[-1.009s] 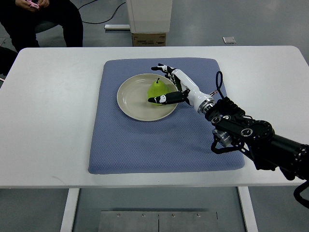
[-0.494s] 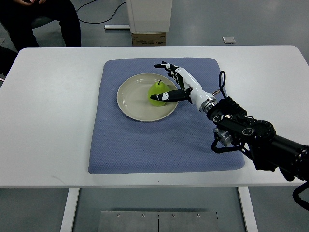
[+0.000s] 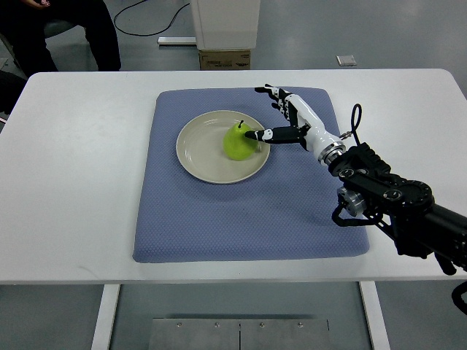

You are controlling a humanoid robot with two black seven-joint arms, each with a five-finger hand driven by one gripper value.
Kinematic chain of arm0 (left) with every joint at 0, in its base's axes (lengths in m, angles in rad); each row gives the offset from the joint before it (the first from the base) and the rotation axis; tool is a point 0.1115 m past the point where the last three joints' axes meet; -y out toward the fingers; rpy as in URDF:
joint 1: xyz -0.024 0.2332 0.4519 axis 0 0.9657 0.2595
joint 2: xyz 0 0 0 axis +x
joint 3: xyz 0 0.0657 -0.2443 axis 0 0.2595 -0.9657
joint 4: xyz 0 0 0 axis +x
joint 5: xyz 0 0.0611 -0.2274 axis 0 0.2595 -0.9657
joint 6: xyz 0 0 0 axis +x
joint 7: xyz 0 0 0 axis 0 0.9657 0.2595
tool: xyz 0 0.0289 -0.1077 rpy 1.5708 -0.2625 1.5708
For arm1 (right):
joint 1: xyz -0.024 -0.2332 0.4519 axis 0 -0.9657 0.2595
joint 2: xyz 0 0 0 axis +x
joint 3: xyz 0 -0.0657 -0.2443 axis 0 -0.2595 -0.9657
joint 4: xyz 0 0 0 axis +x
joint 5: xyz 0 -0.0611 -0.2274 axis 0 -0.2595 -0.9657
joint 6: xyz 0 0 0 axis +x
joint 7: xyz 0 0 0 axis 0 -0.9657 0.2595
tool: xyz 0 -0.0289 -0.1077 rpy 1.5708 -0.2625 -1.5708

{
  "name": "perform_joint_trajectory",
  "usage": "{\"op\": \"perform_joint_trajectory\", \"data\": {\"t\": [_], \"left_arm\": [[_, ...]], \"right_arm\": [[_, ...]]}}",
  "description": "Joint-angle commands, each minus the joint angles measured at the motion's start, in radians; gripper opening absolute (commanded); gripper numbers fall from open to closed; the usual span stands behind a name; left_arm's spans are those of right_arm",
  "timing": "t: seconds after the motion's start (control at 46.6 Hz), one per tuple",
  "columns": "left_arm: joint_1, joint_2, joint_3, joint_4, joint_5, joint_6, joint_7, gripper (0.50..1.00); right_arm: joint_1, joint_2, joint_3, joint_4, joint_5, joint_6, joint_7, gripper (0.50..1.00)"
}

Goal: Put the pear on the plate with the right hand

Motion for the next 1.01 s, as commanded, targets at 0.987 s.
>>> {"op": "perform_joint_trajectory", "data": {"t": [0.987], "left_arm": [[0.000, 0.000, 0.000, 0.000, 0.000, 0.001, 0.000, 1.000]], "right_arm": [[-0.087, -0.053, 0.581, -0.051, 0.143, -0.018, -0.192, 1.000]]}}
